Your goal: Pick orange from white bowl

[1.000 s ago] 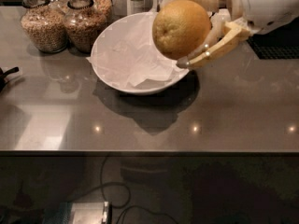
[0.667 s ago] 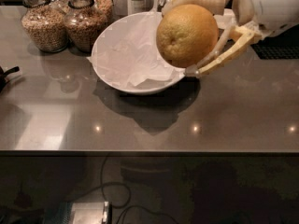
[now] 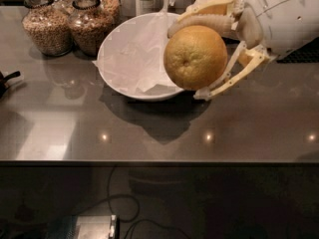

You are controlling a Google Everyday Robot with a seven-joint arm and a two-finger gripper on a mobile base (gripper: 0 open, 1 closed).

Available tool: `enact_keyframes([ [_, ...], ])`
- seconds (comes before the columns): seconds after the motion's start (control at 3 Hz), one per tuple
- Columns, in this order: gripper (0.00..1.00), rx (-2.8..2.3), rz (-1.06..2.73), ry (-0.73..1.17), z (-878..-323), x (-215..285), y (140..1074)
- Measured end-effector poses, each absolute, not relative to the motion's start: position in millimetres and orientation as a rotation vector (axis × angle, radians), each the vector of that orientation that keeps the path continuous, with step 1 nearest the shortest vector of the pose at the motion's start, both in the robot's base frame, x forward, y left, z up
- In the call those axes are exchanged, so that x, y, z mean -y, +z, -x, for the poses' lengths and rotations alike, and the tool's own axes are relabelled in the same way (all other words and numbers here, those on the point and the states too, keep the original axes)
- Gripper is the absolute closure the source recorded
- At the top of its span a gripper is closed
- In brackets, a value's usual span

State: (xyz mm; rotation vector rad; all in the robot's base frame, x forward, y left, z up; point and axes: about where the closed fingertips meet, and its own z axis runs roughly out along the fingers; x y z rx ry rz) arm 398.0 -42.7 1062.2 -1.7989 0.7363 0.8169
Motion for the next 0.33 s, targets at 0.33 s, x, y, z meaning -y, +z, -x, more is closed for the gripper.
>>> enact_keyframes([
  [0.33,1.00,-0.735,1.794,0.819,-398.6,41.2,1062.5],
])
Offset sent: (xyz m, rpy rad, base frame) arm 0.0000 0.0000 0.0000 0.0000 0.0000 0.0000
